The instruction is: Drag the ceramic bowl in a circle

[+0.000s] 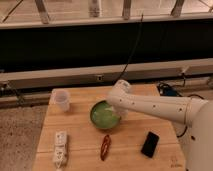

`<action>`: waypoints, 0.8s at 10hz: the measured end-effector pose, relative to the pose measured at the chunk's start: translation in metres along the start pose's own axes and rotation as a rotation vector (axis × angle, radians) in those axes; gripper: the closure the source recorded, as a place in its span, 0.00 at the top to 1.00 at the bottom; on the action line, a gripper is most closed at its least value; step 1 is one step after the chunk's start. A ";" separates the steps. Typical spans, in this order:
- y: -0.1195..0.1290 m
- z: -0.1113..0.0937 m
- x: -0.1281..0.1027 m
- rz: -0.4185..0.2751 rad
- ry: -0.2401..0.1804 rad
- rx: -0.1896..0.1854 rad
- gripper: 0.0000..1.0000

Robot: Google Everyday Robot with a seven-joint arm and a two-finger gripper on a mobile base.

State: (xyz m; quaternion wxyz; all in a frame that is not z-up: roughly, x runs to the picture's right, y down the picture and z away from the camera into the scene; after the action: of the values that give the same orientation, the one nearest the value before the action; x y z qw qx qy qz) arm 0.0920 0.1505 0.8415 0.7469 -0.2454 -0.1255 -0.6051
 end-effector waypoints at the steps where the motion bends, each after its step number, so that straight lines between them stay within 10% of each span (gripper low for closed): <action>1: -0.001 0.000 0.001 -0.010 0.002 0.001 0.00; 8: -0.015 -0.006 0.000 -0.129 0.011 0.012 0.00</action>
State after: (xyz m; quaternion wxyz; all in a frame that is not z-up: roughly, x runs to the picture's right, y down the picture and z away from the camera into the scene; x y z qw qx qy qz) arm 0.0767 0.1454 0.8399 0.7086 -0.2293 -0.1406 -0.6524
